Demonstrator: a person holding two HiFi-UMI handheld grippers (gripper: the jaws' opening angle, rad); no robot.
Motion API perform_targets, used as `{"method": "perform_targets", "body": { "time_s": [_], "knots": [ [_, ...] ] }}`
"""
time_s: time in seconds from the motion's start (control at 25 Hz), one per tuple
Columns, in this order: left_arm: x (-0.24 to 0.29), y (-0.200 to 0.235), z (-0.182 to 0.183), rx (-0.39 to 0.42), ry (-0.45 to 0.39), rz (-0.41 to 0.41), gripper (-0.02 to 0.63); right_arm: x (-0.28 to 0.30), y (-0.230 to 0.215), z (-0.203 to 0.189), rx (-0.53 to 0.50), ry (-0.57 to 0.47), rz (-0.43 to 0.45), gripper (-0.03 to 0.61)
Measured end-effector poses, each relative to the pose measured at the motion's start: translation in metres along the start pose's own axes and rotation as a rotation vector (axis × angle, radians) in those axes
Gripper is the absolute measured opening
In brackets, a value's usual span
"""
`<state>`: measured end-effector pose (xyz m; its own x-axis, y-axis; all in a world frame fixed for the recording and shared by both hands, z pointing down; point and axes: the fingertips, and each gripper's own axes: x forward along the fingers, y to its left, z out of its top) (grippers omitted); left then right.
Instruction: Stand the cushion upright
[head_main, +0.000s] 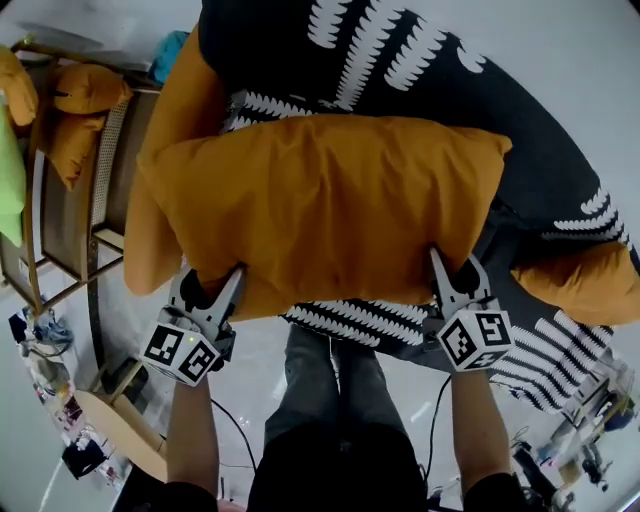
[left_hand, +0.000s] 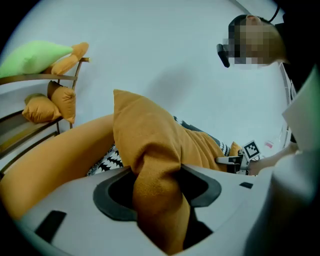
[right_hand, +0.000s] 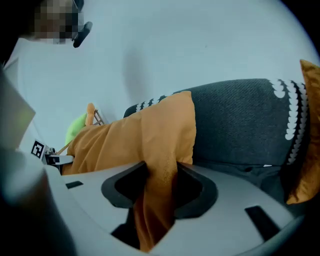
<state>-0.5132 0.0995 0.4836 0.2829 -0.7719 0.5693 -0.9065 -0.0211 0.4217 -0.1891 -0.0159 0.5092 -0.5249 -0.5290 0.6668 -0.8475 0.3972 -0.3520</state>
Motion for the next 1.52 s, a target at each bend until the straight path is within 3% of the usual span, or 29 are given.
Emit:
{"method": "perform_targets", "body": {
  "time_s": [0.32, 0.56, 0.88, 1.24, 1.52],
  "knots": [
    [0.033, -0.056, 0.036, 0.083, -0.018, -0.127, 0.270, -0.061, -0.039, 0.029, 0.045, -0.140, -0.127, 0.192],
    [0.070, -0.092, 0.109, 0.227, -0.048, -0.237, 0.278, -0.090, -0.058, 0.068, 0.143, -0.309, -0.235, 0.196],
    [0.109, -0.101, 0.184, 0.361, -0.110, -0.303, 0.293, -0.081, -0.068, 0.113, 0.179, -0.454, -0.286, 0.207],
    [0.159, -0.063, 0.170, 0.356, -0.089, -0.291, 0.310, -0.042, -0.087, 0.109, 0.134, -0.425, -0.332, 0.229],
    [0.192, -0.031, 0.124, 0.377, 0.084, -0.163, 0.353, -0.029, -0.108, 0.073, 0.138, -0.285, -0.404, 0.293]
  ]
}}
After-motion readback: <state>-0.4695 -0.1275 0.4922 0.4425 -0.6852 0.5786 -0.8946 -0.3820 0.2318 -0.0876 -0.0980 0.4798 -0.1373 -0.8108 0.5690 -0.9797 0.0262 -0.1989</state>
